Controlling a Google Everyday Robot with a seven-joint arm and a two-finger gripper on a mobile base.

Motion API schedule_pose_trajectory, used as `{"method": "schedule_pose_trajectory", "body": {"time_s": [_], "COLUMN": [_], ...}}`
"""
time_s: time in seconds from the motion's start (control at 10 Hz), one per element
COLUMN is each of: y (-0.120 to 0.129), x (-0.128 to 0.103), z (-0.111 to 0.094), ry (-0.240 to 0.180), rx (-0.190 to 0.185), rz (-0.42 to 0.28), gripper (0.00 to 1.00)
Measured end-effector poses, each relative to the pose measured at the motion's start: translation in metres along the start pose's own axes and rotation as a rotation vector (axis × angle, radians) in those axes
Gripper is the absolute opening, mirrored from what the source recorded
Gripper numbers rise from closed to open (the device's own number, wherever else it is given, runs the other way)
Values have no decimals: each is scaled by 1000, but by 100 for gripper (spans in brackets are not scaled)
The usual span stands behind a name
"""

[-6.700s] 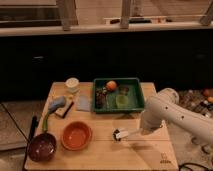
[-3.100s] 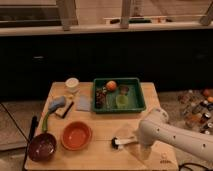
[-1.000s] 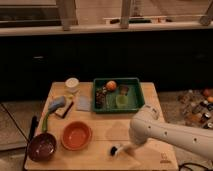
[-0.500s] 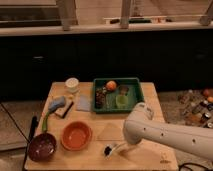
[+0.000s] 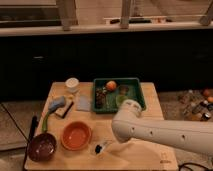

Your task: Wipe red bowl with brush

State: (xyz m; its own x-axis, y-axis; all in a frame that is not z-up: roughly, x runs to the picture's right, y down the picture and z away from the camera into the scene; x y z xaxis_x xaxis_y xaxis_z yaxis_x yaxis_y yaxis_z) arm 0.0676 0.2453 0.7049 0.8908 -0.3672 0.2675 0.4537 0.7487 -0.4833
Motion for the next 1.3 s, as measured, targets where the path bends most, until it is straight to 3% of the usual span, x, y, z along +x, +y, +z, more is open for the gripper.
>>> {"method": "schedule_pose_trajectory", "body": {"time_s": [0.3, 0.7, 0.8, 0.9, 1.3], "y": [-26, -59, -77, -86, -113], "x": [-37, -81, -106, -117, -115], "z": [-3, -7, -10, -9, -6], "ry": [12, -13, -21, -24, -34], "rx": [-3, -16, -20, -24, -48], "rz": [-41, -76, -82, -86, -125], "gripper": [0, 0, 0, 0, 0]}}
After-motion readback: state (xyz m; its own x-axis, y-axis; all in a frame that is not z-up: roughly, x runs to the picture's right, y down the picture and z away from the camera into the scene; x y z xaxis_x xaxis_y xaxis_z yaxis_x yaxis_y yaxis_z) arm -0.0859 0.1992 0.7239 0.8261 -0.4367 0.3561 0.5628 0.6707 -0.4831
